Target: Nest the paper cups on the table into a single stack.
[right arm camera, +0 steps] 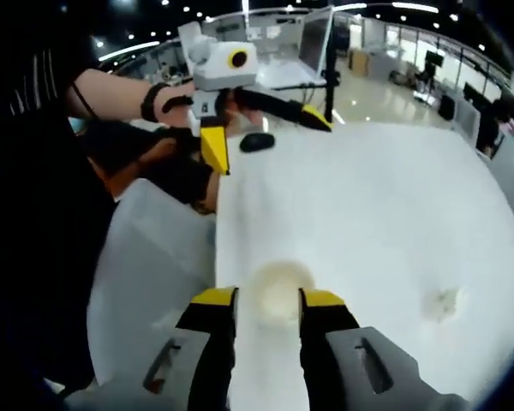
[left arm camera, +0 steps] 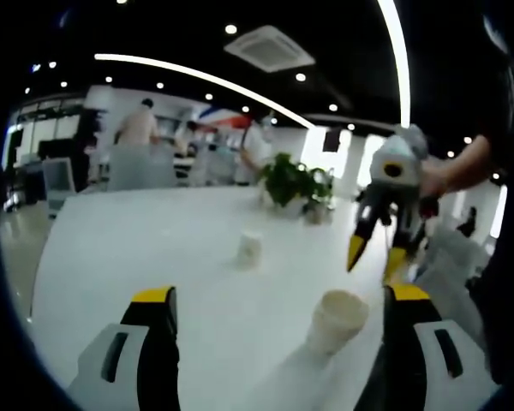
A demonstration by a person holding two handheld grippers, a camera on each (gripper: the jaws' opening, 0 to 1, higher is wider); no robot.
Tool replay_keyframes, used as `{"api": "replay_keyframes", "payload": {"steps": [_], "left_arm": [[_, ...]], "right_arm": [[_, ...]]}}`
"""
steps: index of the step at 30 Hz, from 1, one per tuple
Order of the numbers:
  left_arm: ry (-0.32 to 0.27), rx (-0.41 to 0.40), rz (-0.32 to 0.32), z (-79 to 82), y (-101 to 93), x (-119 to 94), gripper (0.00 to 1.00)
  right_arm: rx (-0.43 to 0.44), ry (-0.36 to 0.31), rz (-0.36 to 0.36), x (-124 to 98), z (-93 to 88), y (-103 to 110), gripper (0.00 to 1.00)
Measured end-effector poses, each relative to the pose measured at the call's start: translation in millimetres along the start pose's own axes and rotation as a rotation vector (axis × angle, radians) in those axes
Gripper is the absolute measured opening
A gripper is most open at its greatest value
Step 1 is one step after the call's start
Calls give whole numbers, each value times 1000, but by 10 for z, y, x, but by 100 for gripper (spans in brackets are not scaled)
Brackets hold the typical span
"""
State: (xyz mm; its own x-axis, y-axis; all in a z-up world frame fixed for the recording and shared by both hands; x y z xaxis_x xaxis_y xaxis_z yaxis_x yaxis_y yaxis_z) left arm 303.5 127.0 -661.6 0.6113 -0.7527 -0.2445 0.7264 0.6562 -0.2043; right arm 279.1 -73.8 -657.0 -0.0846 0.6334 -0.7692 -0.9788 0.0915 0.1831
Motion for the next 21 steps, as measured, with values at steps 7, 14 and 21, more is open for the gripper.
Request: {"api": "replay_keyframes", "payload": {"steps": [7,14,21], "left_arm": [[-1,5,5,17,0,-9,98],[11,0,4,-1,-22,-10,98],[30,21,-6,20,-56,-18,98]], "right_arm": [[34,-75,-58,-117,-35,-37,29],[55,-120,-129,-224,-126,-91,35],[68,-146,-163,-312,-221,-72,36]]}}
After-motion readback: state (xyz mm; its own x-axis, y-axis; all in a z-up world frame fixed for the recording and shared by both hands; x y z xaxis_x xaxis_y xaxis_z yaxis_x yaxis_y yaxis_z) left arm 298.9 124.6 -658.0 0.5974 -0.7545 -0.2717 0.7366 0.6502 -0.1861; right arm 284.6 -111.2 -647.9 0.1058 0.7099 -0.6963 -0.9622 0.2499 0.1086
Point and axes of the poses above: the point that each gripper's makers call its tool centre point, and the gripper's own axes: x roughly forward along the fingers, y roughly to its left, z roughly out of its top, the point moved 6 cm from there along -x, roughly backward along the fingers, and after that the axes turned 5 degrees about z, right-handed, at the moved point
